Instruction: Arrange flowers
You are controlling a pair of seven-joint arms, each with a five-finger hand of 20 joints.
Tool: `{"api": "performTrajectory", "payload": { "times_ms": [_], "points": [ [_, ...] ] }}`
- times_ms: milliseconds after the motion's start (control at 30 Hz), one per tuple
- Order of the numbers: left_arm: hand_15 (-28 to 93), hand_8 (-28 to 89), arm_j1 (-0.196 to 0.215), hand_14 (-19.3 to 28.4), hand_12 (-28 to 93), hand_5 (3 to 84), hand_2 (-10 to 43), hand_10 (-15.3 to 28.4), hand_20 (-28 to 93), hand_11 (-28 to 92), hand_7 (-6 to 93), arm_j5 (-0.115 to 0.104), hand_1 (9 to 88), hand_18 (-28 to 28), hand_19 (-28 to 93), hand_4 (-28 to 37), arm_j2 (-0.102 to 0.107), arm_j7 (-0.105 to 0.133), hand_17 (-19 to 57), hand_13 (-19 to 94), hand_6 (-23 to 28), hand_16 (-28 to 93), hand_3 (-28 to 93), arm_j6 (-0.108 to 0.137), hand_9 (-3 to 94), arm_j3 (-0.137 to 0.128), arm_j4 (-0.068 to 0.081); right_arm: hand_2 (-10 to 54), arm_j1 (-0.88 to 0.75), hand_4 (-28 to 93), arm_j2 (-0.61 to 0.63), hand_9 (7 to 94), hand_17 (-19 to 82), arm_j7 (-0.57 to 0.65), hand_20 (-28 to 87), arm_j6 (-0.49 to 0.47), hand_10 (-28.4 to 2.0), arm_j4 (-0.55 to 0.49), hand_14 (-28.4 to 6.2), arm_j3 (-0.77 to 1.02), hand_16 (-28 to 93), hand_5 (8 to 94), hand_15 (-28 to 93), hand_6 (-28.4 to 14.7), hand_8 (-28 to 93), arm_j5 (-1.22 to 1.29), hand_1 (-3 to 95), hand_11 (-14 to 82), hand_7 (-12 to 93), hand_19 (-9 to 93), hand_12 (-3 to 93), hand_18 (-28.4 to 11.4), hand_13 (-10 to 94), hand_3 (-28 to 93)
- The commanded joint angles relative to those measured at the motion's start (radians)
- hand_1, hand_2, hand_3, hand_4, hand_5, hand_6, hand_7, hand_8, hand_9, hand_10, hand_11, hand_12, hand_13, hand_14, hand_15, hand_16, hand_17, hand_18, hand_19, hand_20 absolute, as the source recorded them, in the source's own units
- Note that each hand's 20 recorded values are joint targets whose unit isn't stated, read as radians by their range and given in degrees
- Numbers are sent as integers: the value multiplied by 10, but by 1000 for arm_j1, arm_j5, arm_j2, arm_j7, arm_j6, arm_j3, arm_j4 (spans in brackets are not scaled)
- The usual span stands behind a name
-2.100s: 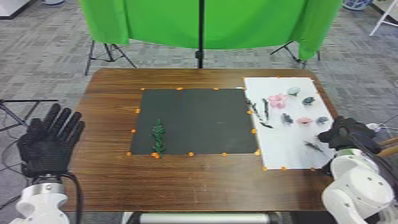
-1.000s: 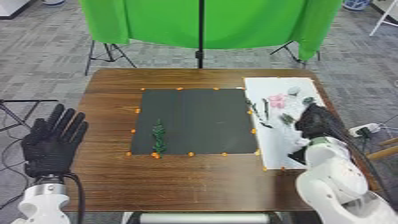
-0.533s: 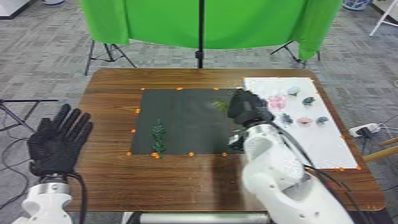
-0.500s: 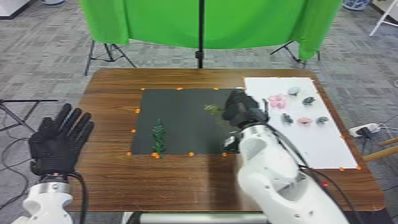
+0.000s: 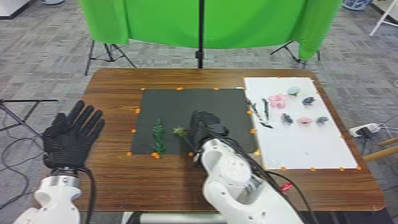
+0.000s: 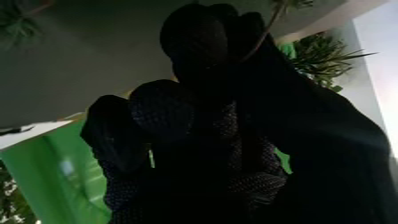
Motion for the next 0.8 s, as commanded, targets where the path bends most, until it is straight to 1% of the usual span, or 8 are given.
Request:
{"api": "performTrajectory", "payload": {
  "times_ms": [33, 200, 267, 400, 467, 567, 733, 800],
  "points": [
    [284, -88, -11, 157, 76, 427, 120, 144, 96, 168, 73, -14, 288, 139, 325, -283, -3, -19, -83, 260, 93, -66, 780, -10, 365, 18, 16, -95, -12, -283, -26, 894, 437, -3, 671, 23, -107, 0, -129, -20, 414, 793, 713, -24, 93, -20, 577, 202, 373, 932, 471, -270, 708, 778],
    [283, -88, 17, 157, 76, 428, 120, 145, 96, 167, 73, -20, 288, 139, 325, -283, -9, -3, -83, 260, 93, -66, 779, -8, 365, 9, 6, -95, -26, -282, -14, 868, 422, -7, 675, -25, -119, -10, -144, -17, 356, 769, 743, -36, 54, -17, 550, 204, 347, 932, 447, -272, 683, 764],
    [283, -87, 21, 157, 76, 428, 120, 146, 96, 168, 73, -21, 288, 139, 325, -283, -11, -2, -83, 261, 94, -65, 780, -9, 365, 5, 6, -95, -33, -282, -10, 857, 417, 0, 674, -21, -125, -11, -148, -13, 336, 764, 753, -47, 32, -12, 537, 200, 274, 932, 440, -273, 673, 763],
    [283, -87, 27, 157, 76, 428, 119, 146, 96, 167, 72, -24, 288, 139, 325, -283, -17, 2, -83, 261, 94, -65, 780, -10, 365, 3, 5, -95, -38, -283, 0, 849, 414, 0, 668, -25, -131, -13, -149, -8, 324, 729, 757, -41, -59, -13, 530, 196, 162, 932, 431, -273, 669, 756],
    [283, -87, 34, 157, 77, 428, 118, 146, 97, 167, 72, -29, 288, 139, 326, -283, -18, 3, -84, 261, 94, -65, 781, -6, 366, 1, 1, -95, -38, -283, -1, 849, 414, 6, 666, -32, -133, -9, -149, -4, 322, 728, 757, -41, -81, -5, 530, 192, 156, 932, 427, -272, 669, 756],
    [285, -87, 29, 157, 77, 428, 117, 147, 98, 168, 72, -32, 288, 140, 328, -283, -19, 1, -84, 262, 94, -64, 781, -5, 366, 3, 6, -95, -41, -283, 1, 848, 414, 14, 665, -25, -134, -8, -150, -1, 321, 728, 757, -40, -84, -3, 528, 186, 156, 932, 421, -272, 670, 755],
    [288, -87, 33, 157, 77, 428, 113, 147, 98, 169, 72, -32, 291, 140, 330, -283, -24, 1, -84, 263, 94, -64, 781, -10, 367, 6, 6, -95, -39, -283, 4, 837, 414, 9, 665, -3, -139, -10, -151, 5, 319, 713, 758, -47, -116, 1, 507, 200, 140, 932, 402, -273, 670, 771],
    [288, -87, 35, 157, 77, 428, 112, 147, 98, 170, 72, -31, 291, 140, 330, -283, -23, -6, -84, 263, 95, -65, 781, -13, 367, 6, 5, -95, -41, -283, 6, 832, 414, 8, 664, -10, -141, -17, -152, 8, 318, 705, 758, -49, -116, 0, 499, 208, 135, 932, 394, -274, 670, 777]
  ]
}}
